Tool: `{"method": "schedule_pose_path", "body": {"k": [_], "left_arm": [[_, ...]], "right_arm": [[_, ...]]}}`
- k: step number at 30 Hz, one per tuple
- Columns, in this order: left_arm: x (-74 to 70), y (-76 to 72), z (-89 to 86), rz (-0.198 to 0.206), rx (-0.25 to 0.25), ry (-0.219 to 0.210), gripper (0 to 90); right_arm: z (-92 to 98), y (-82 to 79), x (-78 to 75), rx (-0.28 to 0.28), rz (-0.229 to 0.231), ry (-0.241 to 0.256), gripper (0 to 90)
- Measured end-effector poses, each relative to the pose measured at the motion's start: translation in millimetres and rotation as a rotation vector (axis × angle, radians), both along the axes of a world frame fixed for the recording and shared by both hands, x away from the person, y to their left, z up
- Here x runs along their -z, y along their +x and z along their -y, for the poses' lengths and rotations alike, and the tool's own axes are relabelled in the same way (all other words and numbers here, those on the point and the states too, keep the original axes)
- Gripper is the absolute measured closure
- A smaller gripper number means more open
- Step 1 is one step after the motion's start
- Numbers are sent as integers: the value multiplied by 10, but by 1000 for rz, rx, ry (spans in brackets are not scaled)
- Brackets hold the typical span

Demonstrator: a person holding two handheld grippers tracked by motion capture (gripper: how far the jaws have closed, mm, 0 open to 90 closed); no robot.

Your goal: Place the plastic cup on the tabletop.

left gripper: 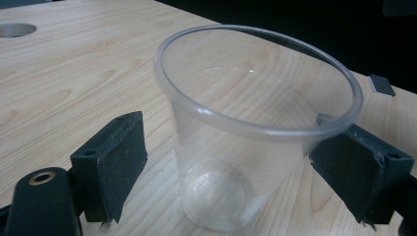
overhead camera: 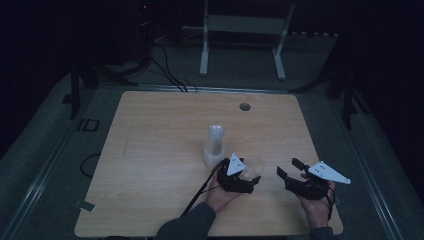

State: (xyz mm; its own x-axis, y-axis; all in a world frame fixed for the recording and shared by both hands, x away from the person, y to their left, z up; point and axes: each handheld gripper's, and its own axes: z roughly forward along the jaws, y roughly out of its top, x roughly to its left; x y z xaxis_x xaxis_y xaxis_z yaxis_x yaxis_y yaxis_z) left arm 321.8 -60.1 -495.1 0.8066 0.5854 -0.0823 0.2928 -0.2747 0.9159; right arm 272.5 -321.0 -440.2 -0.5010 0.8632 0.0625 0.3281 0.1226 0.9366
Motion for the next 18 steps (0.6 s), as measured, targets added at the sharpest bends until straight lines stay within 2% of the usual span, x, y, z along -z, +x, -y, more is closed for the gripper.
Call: {"method": "schedule_pose_path", "body": {"k": [5, 7, 18], "left_arm": [[-2, -32, -61, 6, -19, 1, 141], [0, -39, -99, -4, -15, -15, 141], [5, -105, -251, -13, -16, -32, 141]], "right_arm": [[2, 1, 1, 3, 0, -2, 290], [4, 2, 1, 2, -1, -3, 289], [14, 3, 5, 7, -2, -1, 287]]}}
